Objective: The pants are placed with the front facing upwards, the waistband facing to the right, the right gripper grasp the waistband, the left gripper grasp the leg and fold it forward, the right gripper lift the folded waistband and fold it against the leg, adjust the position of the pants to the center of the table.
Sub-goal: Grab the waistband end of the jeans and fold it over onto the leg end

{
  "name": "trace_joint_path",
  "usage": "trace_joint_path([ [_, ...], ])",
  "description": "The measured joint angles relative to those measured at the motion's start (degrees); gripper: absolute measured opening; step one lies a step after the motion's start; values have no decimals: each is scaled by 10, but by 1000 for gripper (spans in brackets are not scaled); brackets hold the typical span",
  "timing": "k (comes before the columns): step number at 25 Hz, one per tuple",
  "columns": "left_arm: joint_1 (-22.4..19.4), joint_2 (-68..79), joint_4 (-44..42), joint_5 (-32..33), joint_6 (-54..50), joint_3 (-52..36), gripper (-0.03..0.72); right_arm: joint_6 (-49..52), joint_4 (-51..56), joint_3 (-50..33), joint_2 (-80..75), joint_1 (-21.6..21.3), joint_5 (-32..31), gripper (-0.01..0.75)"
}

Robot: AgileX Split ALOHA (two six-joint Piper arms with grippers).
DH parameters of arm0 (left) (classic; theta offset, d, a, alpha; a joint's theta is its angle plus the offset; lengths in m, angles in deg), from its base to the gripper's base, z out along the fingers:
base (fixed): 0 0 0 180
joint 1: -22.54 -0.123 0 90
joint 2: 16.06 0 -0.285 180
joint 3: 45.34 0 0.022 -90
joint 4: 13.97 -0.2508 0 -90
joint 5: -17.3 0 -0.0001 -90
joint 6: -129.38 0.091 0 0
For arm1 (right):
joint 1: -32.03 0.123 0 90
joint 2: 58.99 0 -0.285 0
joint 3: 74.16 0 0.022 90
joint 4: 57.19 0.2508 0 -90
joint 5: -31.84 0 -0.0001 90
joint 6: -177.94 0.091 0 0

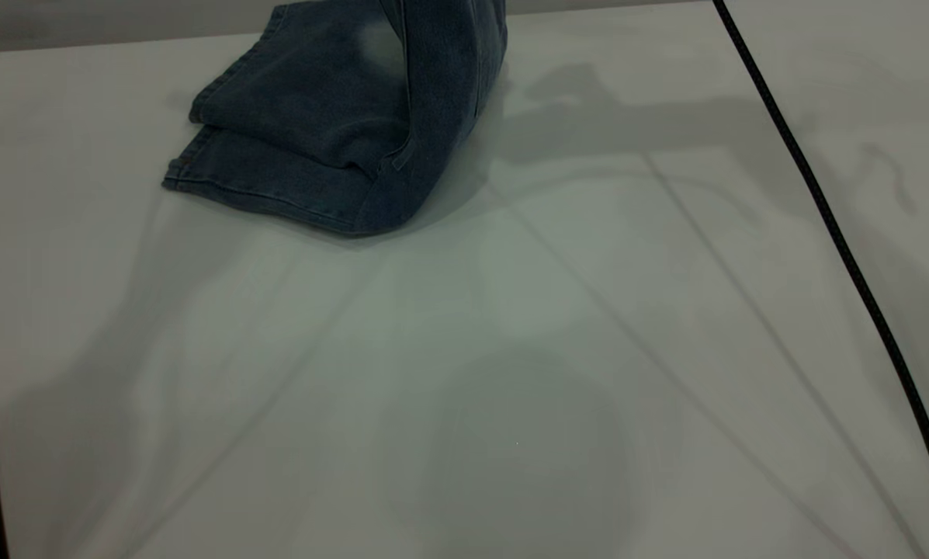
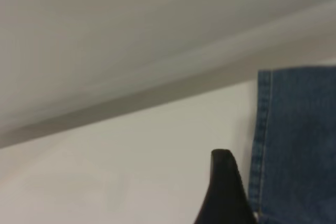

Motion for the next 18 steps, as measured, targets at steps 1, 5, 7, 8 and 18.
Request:
trace_joint_path([
  [1, 0, -15, 6, 0, 0, 0, 452, -2, 0, 0, 0, 3, -2, 45],
  [5, 0, -70, 38, 1, -1, 1, 452, -14, 7, 0, -11, 22, 9, 45],
  [7, 0, -95, 52, 1, 7, 1, 452, -22, 7, 0, -21, 32, 26, 45],
  [8, 1, -107, 63, 1, 7, 1, 452, -23, 6, 0, -28, 38, 33, 45],
  [18, 1, -157, 84, 0, 8, 1, 452, -67, 68, 1, -83, 86, 138, 45],
])
